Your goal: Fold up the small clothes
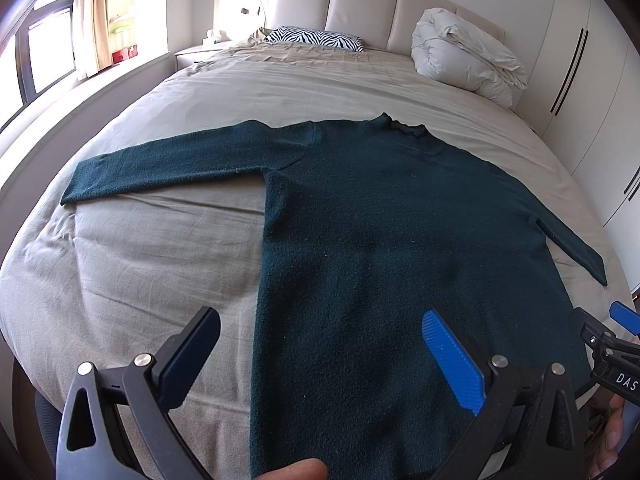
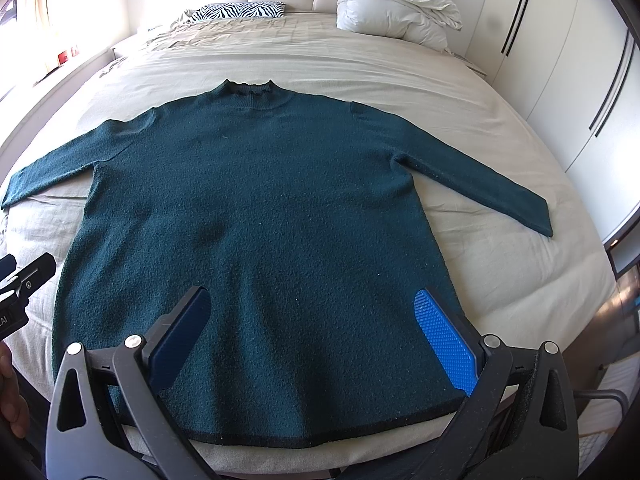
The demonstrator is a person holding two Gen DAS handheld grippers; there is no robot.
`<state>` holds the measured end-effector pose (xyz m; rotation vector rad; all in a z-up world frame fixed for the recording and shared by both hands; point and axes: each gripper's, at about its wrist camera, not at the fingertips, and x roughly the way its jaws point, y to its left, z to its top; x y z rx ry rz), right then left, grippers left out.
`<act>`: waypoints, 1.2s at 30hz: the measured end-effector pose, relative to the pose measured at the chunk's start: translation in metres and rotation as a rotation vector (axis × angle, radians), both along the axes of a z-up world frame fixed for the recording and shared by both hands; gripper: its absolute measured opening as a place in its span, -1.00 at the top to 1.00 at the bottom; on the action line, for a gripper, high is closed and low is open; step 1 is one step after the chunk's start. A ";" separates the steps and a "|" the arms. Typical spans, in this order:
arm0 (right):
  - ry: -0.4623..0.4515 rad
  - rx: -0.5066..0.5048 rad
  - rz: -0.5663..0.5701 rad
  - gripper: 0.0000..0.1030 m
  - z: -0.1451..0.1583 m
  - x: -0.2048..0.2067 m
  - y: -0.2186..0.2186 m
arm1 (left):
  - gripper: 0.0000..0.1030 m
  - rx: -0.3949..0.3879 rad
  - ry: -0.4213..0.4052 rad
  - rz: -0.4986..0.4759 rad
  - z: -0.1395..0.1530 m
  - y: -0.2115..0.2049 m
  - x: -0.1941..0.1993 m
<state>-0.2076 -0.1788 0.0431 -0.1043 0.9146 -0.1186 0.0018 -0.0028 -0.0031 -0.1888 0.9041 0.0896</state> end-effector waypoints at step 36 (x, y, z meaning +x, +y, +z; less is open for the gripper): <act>0.005 0.004 0.000 -1.00 -0.005 0.003 0.004 | -1.00 -0.036 -0.001 -0.017 -0.002 -0.012 -0.008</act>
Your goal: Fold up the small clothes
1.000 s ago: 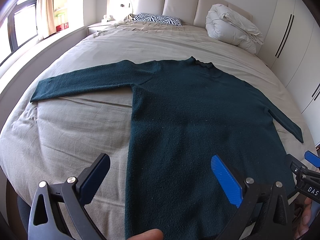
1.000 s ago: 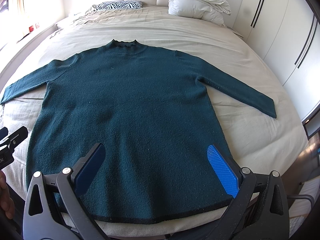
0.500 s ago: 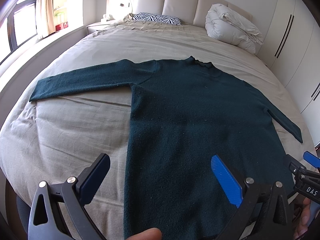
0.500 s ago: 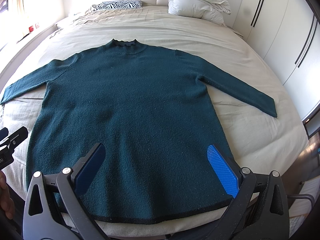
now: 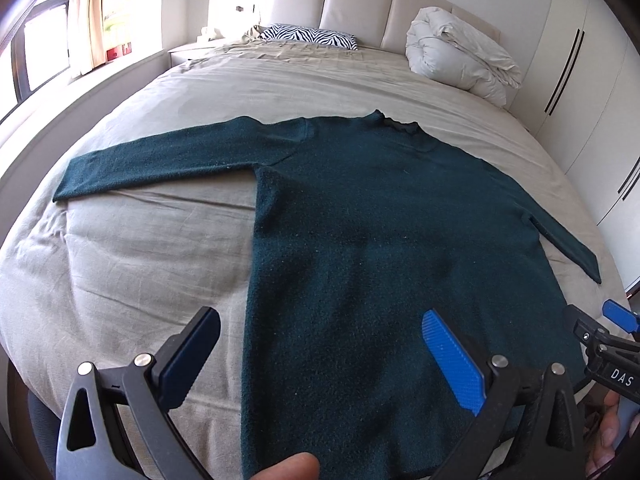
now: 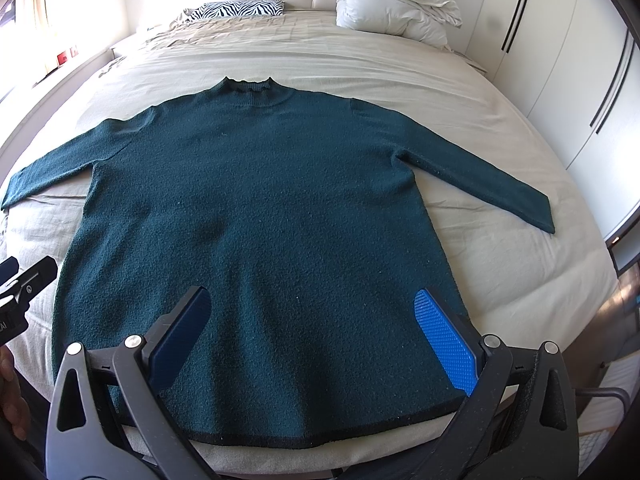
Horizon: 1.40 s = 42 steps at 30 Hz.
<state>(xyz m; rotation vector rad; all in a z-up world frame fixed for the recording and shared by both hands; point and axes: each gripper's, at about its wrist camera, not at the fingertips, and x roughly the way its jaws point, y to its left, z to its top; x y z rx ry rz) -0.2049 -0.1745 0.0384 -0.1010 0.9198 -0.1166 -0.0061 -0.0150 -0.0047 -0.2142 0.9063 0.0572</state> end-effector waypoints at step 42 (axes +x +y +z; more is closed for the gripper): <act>-0.331 0.757 -0.587 -0.97 -0.032 0.065 -0.352 | -0.89 -0.366 0.089 -0.102 -0.037 0.021 0.091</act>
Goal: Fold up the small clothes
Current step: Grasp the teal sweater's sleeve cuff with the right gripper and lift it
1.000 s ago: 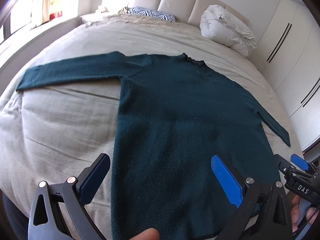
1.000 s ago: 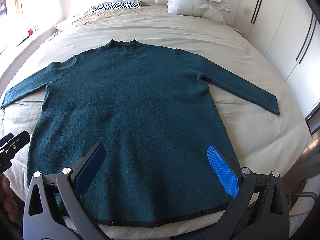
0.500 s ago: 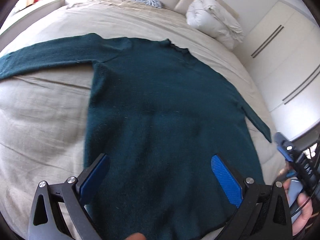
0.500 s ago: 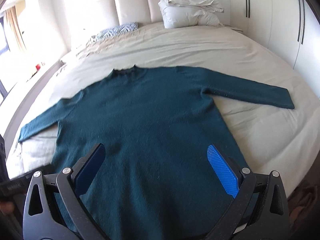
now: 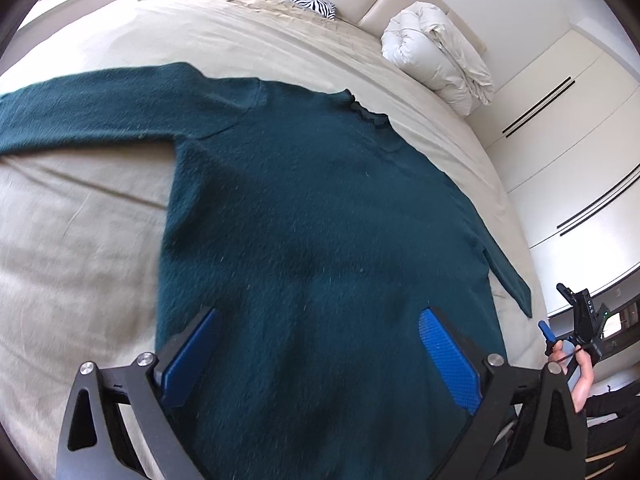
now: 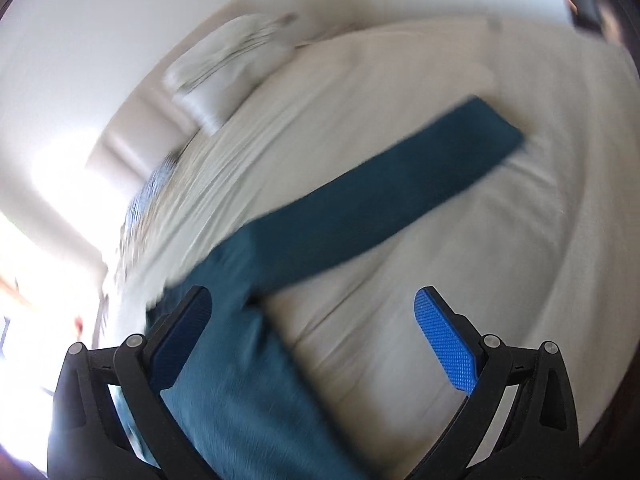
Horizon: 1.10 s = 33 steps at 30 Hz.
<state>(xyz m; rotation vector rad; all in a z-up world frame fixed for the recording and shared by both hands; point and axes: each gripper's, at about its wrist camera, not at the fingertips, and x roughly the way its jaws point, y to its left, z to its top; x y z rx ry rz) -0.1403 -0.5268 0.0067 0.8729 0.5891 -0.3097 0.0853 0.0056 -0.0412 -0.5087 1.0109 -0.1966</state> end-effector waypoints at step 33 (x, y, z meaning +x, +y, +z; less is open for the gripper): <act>0.003 -0.019 -0.155 0.87 -0.051 0.156 -0.172 | -0.75 -0.039 -0.047 -0.064 -0.008 -0.028 0.076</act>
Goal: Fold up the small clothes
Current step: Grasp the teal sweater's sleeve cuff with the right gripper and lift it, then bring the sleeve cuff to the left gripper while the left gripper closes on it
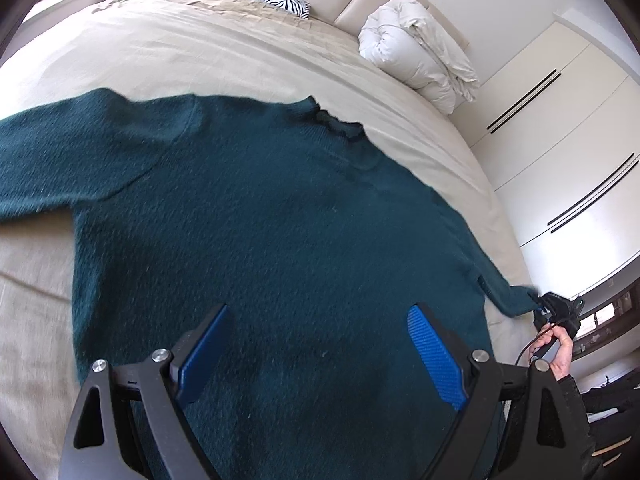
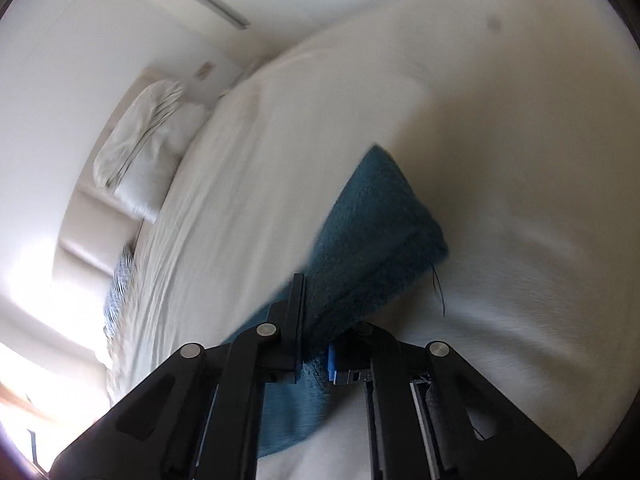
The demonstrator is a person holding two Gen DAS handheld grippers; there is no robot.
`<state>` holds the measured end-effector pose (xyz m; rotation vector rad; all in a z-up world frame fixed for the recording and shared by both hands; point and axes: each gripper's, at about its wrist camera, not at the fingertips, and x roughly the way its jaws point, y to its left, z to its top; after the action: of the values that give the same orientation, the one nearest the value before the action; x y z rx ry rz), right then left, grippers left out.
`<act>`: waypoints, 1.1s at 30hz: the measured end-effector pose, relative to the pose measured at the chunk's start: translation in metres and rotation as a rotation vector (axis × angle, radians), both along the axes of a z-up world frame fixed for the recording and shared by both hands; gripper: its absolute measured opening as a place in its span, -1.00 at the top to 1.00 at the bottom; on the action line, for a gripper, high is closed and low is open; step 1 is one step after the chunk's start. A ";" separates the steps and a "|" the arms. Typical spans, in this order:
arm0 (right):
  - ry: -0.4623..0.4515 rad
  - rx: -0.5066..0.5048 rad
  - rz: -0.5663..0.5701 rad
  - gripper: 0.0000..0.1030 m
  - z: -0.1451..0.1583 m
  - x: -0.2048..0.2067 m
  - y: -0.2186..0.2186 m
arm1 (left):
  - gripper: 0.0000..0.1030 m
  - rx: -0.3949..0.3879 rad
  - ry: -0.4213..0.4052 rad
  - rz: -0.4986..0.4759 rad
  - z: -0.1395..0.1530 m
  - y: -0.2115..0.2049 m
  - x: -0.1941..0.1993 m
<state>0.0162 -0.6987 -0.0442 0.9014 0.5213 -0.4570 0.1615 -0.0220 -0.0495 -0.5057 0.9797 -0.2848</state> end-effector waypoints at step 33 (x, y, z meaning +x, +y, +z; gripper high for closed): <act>0.254 -1.244 1.042 0.81 -0.054 0.110 0.492 | -0.95 -0.526 0.269 -0.114 -0.059 -0.030 0.107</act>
<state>0.1259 -0.2062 -0.0978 -0.6567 0.7110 0.1220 0.2686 -0.0520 -0.1087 -0.9879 1.2000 -0.5954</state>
